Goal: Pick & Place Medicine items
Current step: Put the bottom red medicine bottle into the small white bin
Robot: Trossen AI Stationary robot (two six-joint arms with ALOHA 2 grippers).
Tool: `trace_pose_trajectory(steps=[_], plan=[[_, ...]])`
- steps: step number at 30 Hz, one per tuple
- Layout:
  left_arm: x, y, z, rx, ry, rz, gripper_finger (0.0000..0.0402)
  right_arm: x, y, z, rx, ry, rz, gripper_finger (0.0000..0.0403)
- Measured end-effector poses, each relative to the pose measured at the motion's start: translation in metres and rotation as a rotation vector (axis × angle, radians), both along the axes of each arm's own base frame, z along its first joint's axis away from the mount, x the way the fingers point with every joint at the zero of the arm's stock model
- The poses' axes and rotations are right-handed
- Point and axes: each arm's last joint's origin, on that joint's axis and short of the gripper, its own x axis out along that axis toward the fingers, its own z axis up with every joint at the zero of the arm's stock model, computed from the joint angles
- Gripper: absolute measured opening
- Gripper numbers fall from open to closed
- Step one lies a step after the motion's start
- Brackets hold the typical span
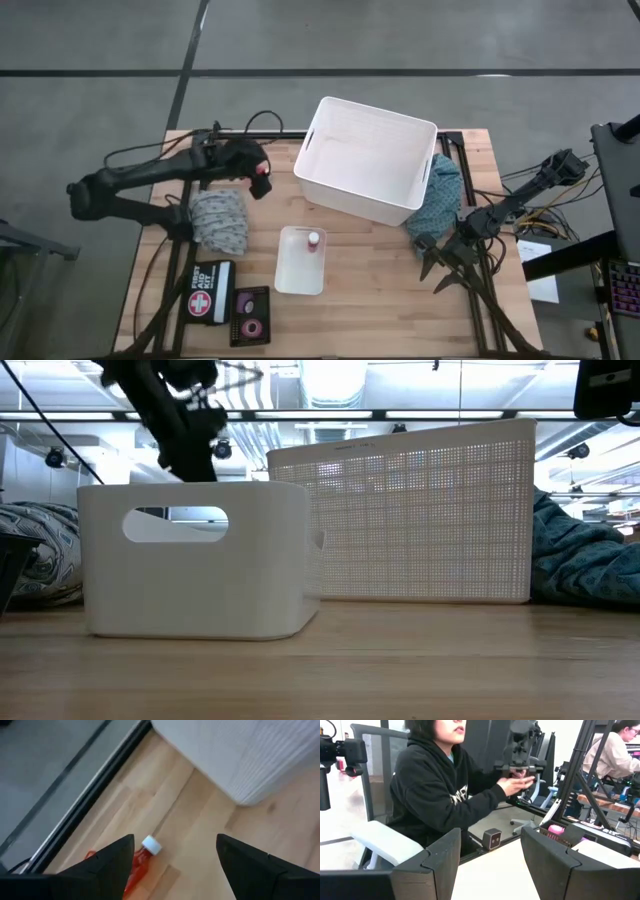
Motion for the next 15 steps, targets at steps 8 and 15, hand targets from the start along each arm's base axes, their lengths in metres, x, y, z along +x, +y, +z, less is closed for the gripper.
trace_pose_trajectory(steps=[8, 15], plan=[[0.015, 0.028, -0.025, 0.018, 0.165, -0.127, 0.0287, 0.000, 0.000, 0.000, -0.001, -0.001, 0.000, 0.0206], [0.029, 0.048, -0.044, 0.013, 0.289, -0.172, 0.0287, 0.000, 0.000, 0.000, -0.002, -0.002, 0.000, 0.0206]])
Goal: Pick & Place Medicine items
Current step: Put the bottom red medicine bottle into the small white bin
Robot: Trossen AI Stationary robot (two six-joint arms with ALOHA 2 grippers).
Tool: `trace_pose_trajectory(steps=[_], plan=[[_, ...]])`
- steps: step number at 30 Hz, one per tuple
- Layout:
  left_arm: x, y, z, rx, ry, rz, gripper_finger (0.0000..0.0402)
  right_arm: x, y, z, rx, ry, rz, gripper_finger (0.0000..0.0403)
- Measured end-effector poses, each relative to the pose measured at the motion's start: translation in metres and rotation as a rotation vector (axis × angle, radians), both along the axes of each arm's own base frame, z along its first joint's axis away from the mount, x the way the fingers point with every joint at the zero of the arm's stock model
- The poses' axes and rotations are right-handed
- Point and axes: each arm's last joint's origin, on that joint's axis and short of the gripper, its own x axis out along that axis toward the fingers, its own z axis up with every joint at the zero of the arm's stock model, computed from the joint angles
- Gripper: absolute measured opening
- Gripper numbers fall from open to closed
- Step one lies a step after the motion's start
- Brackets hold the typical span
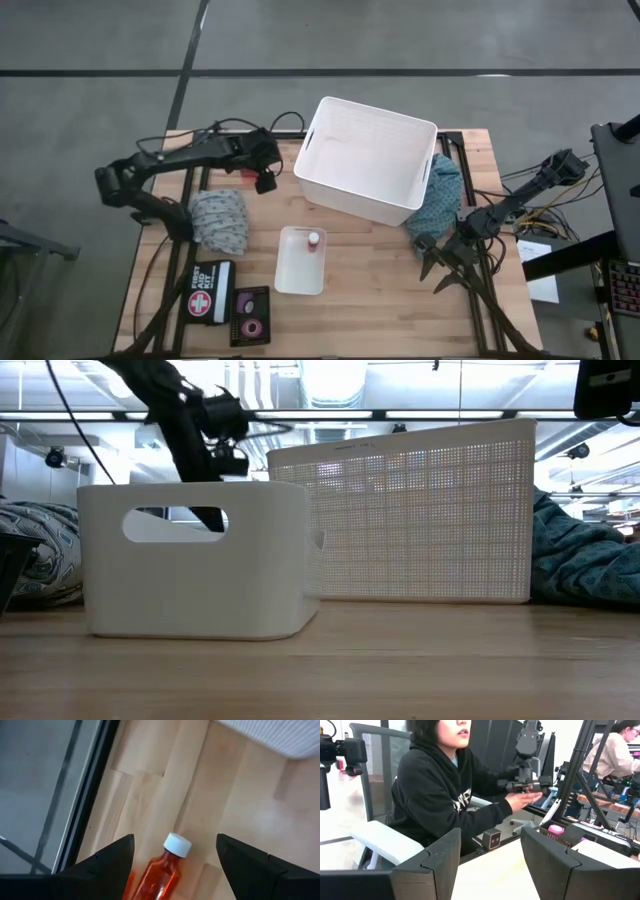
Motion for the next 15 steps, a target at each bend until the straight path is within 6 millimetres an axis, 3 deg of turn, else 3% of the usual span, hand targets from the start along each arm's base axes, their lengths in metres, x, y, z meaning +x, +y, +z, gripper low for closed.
trace_pose_trajectory(steps=[15], plan=[[0.011, 0.027, -0.037, -0.091, 0.138, -0.074, 0.0287, 0.000, 0.000, 0.000, 0.001, 0.001, 0.000, 0.0206]])
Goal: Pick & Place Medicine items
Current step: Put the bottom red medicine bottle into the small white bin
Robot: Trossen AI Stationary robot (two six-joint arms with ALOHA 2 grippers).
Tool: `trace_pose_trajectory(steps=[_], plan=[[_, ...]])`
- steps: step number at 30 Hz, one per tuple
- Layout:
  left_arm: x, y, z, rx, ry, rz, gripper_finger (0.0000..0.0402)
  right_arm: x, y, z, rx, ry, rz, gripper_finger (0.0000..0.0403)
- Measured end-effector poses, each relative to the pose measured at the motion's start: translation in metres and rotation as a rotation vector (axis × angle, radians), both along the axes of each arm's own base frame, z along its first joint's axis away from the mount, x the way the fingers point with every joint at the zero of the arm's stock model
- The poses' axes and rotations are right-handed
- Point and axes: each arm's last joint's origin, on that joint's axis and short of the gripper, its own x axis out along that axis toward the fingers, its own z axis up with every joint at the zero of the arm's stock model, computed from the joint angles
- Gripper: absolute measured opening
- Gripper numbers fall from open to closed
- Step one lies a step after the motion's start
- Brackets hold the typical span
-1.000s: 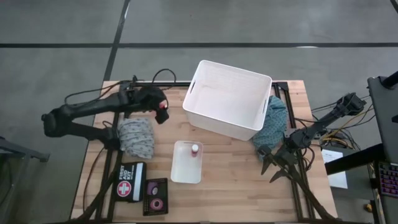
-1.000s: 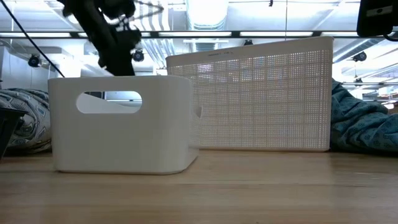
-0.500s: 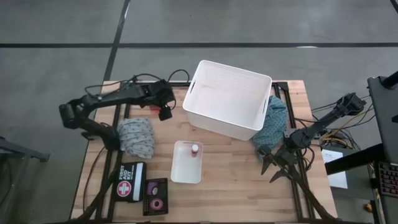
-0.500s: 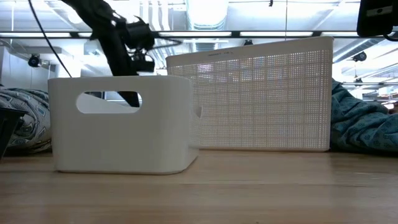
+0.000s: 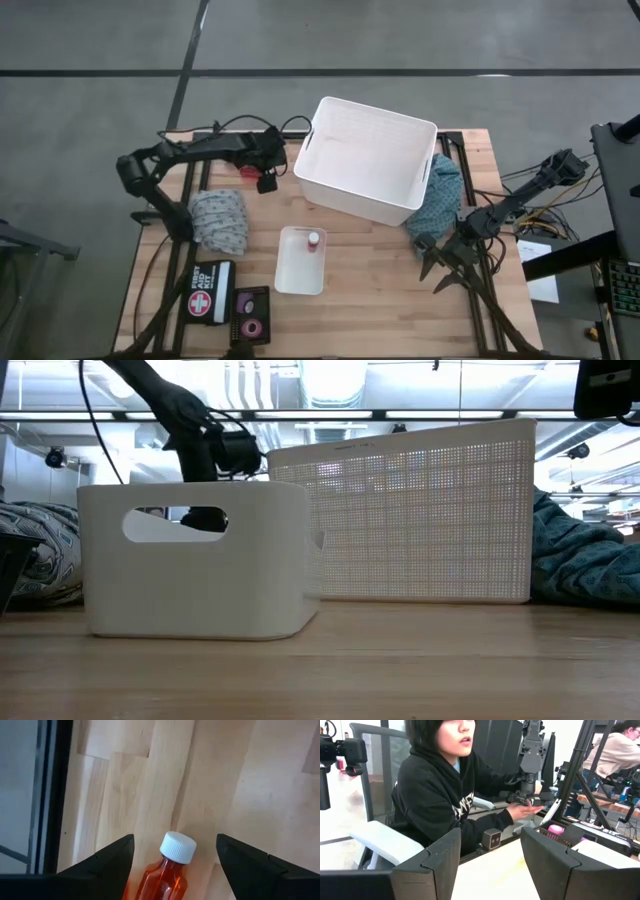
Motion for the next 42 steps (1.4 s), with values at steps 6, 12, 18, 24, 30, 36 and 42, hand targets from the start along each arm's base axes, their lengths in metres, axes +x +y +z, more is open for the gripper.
trace_pose_trajectory(steps=[6, 12, 18, 24, 30, 36, 42], plan=[[-0.001, 0.005, -0.006, -0.011, 0.020, 0.008, 0.0287, 0.000, 0.000, 0.000, 0.000, 0.000, 0.000, 0.0206], [-0.005, 0.011, -0.008, -0.032, 0.011, 0.025, 0.0287, 0.000, 0.000, 0.000, -0.001, -0.001, 0.000, 0.0206], [-0.007, 0.013, -0.008, -0.054, 0.005, 0.005, 0.0287, 0.000, 0.000, 0.000, 0.000, 0.000, 0.000, 0.0206], [-0.006, 0.013, -0.015, -0.078, 0.013, 0.005, 0.0287, 0.000, 0.000, 0.000, -0.001, -0.001, 0.000, 0.0206], [-0.004, 0.015, -0.031, -0.106, 0.054, 0.008, 0.0287, 0.000, 0.000, 0.000, 0.000, -0.001, 0.000, 0.0206], [-0.006, 0.019, -0.032, -0.095, 0.045, 0.021, 0.0287, 0.000, 0.000, 0.000, 0.000, -0.001, 0.000, 0.0206], [-0.009, 0.021, -0.041, -0.117, 0.074, 0.040, 0.0278, 0.000, 0.000, 0.000, 0.000, -0.001, 0.000, 0.0206]])
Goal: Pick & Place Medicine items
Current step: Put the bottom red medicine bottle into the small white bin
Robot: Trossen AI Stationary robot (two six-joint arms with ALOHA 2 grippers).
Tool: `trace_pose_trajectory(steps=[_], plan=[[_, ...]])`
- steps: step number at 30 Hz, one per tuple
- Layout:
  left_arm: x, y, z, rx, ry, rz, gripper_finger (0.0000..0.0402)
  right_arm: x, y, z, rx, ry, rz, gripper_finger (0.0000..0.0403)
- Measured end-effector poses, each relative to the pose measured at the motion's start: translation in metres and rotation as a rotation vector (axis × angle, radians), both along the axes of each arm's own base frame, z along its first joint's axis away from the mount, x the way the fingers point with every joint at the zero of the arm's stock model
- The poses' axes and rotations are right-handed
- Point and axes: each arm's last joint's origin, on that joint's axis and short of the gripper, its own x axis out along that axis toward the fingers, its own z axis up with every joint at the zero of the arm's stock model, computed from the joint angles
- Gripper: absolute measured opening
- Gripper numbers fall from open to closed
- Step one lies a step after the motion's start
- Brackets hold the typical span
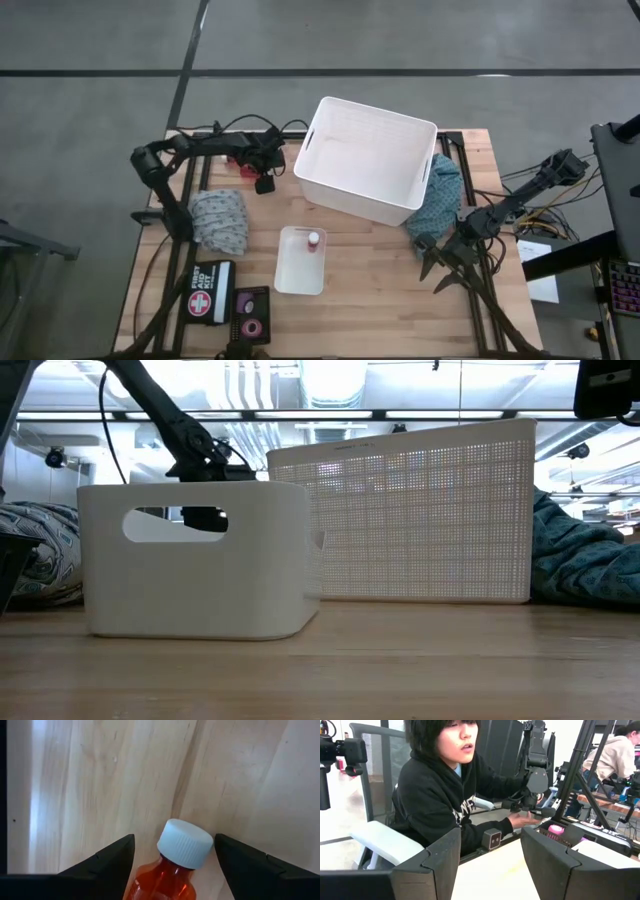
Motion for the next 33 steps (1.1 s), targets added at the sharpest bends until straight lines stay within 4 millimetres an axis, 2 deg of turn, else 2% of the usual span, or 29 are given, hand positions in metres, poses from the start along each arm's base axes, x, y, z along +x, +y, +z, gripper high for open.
trace_pose_trajectory(steps=[6, 18, 25, 33], plan=[[0.001, 0.001, -0.003, -0.006, 0.004, -0.003, 0.0247, 0.000, 0.000, 0.000, 0.001, 0.001, 0.000, 0.0206], [0.001, 0.001, -0.003, -0.013, -0.005, 0.024, 0.0144, 0.000, 0.000, 0.000, 0.001, 0.001, 0.000, 0.0206], [0.001, 0.001, 0.001, 0.001, -0.018, 0.049, 0.0144, 0.000, 0.000, 0.000, 0.000, 0.000, 0.000, 0.0206], [-0.002, -0.003, 0.026, 0.024, -0.111, 0.071, 0.0145, 0.000, 0.000, 0.000, 0.000, 0.001, 0.000, 0.0206]])
